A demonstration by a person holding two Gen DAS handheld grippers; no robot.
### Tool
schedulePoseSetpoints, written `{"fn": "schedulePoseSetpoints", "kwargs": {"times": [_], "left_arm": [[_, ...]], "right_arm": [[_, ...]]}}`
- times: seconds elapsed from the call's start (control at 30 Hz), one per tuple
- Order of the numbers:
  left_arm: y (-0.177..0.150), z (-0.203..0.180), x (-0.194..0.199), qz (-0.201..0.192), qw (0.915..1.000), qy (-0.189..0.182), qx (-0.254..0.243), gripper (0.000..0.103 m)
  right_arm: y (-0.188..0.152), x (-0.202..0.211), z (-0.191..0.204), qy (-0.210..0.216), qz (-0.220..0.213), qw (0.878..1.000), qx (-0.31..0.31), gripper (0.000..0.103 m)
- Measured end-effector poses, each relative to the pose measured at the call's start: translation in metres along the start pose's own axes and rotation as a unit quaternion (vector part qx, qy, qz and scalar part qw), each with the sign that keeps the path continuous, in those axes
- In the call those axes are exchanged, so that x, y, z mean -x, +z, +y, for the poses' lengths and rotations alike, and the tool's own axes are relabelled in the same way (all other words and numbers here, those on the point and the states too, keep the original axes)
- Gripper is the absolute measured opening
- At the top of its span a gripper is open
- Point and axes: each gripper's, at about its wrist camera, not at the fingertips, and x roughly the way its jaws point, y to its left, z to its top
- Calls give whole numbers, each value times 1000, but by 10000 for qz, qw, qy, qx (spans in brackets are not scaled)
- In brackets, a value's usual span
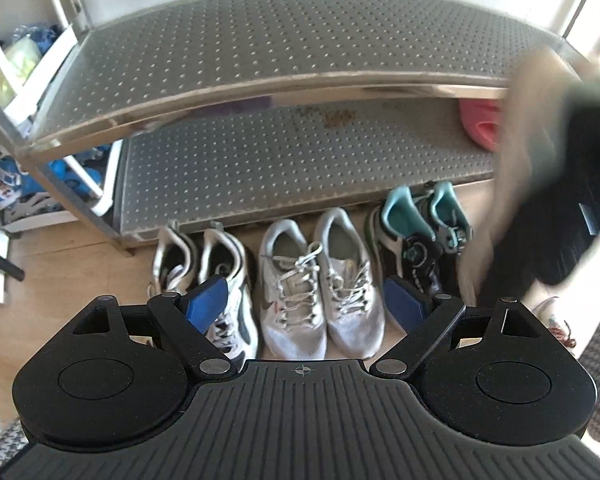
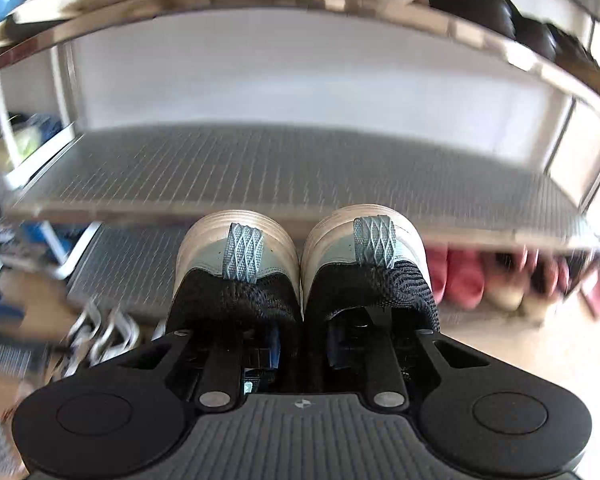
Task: Organize scattered shoes
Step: 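Carry the black sneakers up onto the upper rack shelf with the right tool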
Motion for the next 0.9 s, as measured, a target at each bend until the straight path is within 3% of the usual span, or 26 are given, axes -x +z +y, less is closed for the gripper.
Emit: {"fn": "schedulePoseSetpoints", "kwargs": {"times": [0.07,0.13,0.17,0.2,0.23,0.3,0.4,0.5,0.6,0.67,0.73,0.8,0.87,0.9], "left_arm": [[7,3,1,-48,10000,4,7,90],[13,6,-3,-40,9999,115,36,90],[16,8,-5,-21,9998,173,38,90],[18,9,-8,8,9998,210,24,90],[20,9,-10,46,9997,229,11,90],[25,8,-16,137,9996,250,-10,90],[26,3,-19,144,9997,176,-77,90],[24,-4,-20,156,9997,144,-147,90],[19,-9,-21,205,9996,101,-154,90],[16,-11,-21,236,9996,84,-158,90],[16,-11,-21,238,9996,76,-154,90],[16,-11,-21,230,9996,76,-135,90],[17,-10,-24,280,9995,94,-123,90],[18,-9,-26,305,9994,103,-117,90]], "right_arm": [[38,-28,-2,-89,-134,9999,17,23],[90,-68,-4,-140,-552,9983,-132,24],[99,-83,-5,-155,-701,9972,-204,25],[109,-97,-6,-172,-848,9959,-274,43],[112,-106,-5,-232,-922,9952,-233,48],[120,-150,4,-259,-738,9964,317,47],[123,-160,8,-251,-779,9963,263,73],[123,-157,4,-329,-860,9943,530,89],[125,-151,-3,-343,-898,9935,609,88],[124,-147,-6,-400,-992,9925,598,82],[124,-142,-9,-457,-1089,9913,580,69],[125,-147,-15,-574,-1506,9869,-35,68],[133,-163,-18,-643,-1505,9856,-412,72],[136,-177,-23,-640,-1330,9863,-741,86]]}}
